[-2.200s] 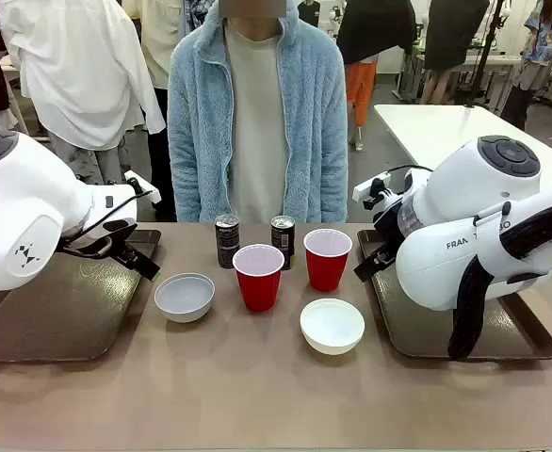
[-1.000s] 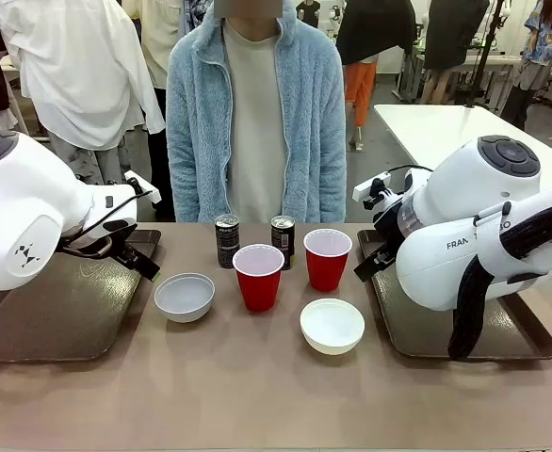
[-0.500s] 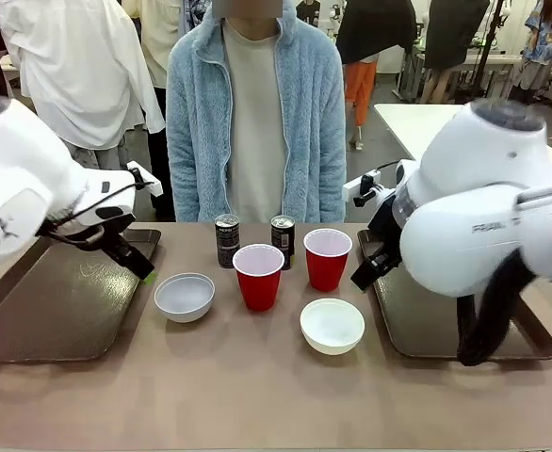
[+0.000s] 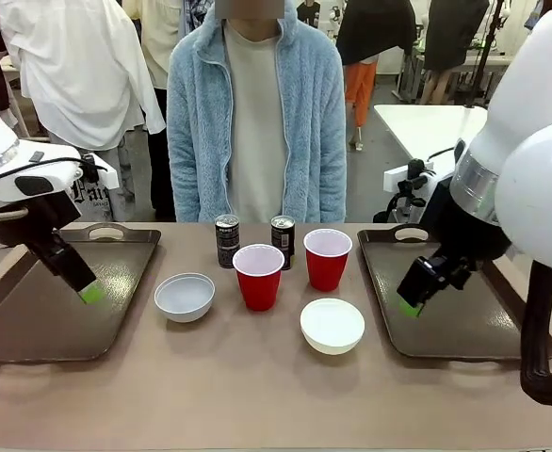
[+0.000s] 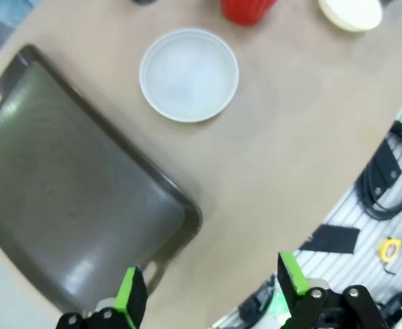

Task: Prepare tableware on both trays.
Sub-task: Pick up a Picnic Bowl from the table and place it on a Handle tray.

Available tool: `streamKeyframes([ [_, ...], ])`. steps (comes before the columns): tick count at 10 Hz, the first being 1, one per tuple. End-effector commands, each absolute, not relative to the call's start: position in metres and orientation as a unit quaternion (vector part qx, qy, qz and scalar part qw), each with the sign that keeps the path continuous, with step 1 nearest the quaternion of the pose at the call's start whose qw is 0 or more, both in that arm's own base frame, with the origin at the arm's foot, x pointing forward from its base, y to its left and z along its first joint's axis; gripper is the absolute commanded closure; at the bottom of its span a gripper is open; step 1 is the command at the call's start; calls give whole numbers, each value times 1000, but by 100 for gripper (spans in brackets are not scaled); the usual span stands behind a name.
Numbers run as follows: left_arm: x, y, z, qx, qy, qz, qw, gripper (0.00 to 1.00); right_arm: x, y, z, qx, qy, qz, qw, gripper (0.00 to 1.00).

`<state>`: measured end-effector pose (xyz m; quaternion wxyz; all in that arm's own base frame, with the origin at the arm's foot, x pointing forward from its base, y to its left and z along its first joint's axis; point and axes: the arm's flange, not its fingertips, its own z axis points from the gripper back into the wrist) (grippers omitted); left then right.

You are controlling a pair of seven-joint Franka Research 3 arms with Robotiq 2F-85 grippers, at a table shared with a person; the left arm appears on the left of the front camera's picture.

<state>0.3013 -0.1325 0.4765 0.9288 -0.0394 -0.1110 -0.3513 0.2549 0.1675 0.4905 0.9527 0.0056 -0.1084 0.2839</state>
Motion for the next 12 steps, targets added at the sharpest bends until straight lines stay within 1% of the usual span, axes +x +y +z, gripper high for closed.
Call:
streamKeyframes([
  [1, 296, -130, 480, -42, -105, -352, 929, 0, 247, 165, 494, 5, -100, 280, 955, 0],
  [2, 330, -126, 460, -183, -98, -337, 918, 0, 289, 157, 477, 211, -101, 264, 936, 0],
  [3, 353, -108, 460, -344, -84, -306, 884, 0, 314, 134, 467, 337, -106, 203, 913, 0],
  [4, 363, -76, 452, -475, -82, -260, 836, 0, 317, 101, 459, 422, -117, 150, 886, 0],
  [5, 362, -51, 430, -552, -81, -226, 799, 0, 308, 68, 451, 470, -120, 120, 866, 0],
  [6, 368, -27, 423, -590, -84, -201, 777, 0, 299, 40, 445, 514, -123, 70, 846, 0],
  [7, 364, -4, 413, -607, -81, -172, 772, 0, 279, 11, 433, 528, -122, 29, 840, 0],
  [9, 349, 48, 407, -625, -108, -116, 764, 0, 236, -36, 414, 539, -123, -31, 833, 0],
  [11, 329, 99, 408, -619, -133, -52, 772, 0, 196, -71, 403, 542, -133, -69, 827, 0],
  [12, 321, 112, 408, -610, -134, -35, 780, 0, 181, -84, 404, 531, -138, -75, 833, 0],
])
